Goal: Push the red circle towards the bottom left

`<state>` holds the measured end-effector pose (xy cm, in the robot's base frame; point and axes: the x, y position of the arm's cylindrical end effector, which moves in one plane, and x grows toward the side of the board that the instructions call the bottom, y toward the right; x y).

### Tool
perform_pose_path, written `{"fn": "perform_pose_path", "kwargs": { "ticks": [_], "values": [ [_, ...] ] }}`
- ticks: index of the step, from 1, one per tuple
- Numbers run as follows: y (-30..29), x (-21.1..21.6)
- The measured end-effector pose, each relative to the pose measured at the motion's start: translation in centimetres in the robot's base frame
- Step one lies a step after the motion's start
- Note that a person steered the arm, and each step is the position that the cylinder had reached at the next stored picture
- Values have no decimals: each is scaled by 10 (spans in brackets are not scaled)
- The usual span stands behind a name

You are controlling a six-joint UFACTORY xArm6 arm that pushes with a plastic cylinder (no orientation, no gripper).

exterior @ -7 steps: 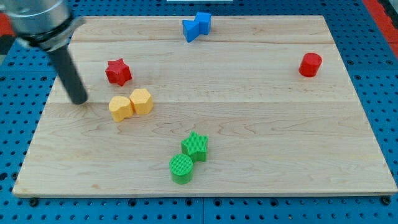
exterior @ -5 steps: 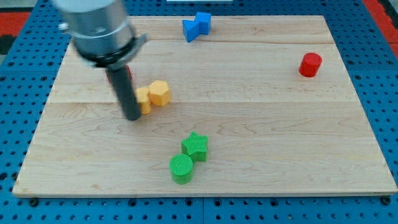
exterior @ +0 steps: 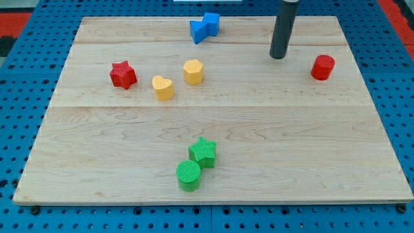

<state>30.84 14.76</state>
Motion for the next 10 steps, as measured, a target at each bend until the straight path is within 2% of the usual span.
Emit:
{"fn": "perform_pose_path", "kwargs": {
  "ticks": [1,2,3,4,5,6,7,8,10],
  "values": [
    [76,-5],
    [116,-12],
    [115,-9],
    [89,28],
    [62,46],
    [66,43],
    [44,67],
    [-36,106],
    [-41,151]
  ]
}}
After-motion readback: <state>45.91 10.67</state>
